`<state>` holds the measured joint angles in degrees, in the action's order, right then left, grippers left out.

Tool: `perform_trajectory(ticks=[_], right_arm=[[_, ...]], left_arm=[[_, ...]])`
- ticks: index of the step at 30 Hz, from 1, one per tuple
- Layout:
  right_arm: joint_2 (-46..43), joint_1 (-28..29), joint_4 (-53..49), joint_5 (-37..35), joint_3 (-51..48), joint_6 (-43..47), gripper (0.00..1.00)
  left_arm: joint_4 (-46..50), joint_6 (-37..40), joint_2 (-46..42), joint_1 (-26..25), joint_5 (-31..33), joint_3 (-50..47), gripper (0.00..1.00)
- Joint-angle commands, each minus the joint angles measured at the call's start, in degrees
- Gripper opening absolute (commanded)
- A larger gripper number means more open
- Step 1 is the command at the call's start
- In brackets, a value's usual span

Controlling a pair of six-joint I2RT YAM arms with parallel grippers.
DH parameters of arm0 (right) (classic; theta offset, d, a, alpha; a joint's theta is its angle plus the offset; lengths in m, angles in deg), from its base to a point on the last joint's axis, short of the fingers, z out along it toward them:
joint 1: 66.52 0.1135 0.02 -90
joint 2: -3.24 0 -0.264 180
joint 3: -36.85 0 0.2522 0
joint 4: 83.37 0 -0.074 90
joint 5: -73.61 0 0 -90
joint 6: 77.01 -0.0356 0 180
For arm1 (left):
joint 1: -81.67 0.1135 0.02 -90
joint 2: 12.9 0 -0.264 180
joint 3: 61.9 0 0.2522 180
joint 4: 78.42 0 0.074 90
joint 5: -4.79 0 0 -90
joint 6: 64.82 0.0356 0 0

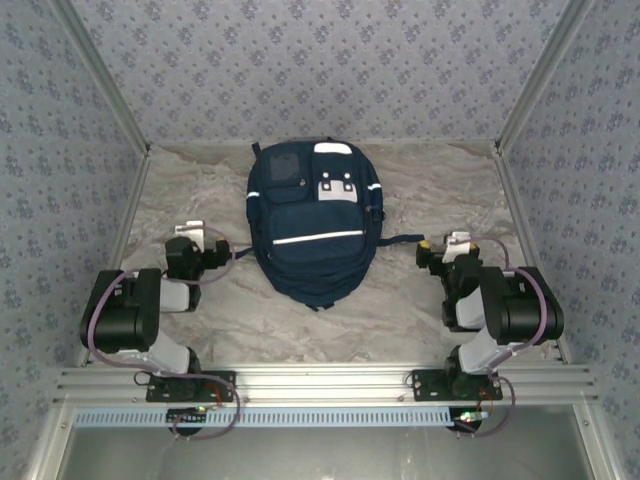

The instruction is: Pack books, pencil case, and school supplies into a backpack

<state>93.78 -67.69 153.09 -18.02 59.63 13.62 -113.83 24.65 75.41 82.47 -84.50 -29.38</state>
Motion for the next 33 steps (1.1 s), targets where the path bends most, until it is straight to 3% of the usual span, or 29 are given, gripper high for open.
perform_trajectory(ticks=[1, 2, 13, 19, 33], right_arm=[[-3.0, -2.0, -15.9, 1.8, 9.8, -0.7, 1.0], [-2.4, -2.5, -21.0, 2.7, 13.0, -1.5, 1.0], [-2.1, -1.9, -19.7, 2.3, 12.4, -2.1, 1.0], [-2.2, 0.9, -18.0, -2.7, 11.4, -0.6, 1.0], [-2.2, -0.1, -20.3, 0.4, 12.3, -0.8, 1.0]], left_arm=[[2.4, -1.3, -0.3, 0.8, 1.2, 5.0, 0.98], [1.7, -1.0, -0.2, 0.5, 1.7, 4.7, 0.98], [2.3, -1.1, -0.2, 0.5, 1.7, 4.9, 0.98], [2.3, -1.1, -0.2, 0.5, 1.8, 4.9, 0.98], [2.1, -1.2, -0.3, 0.5, 1.6, 4.7, 0.98]])
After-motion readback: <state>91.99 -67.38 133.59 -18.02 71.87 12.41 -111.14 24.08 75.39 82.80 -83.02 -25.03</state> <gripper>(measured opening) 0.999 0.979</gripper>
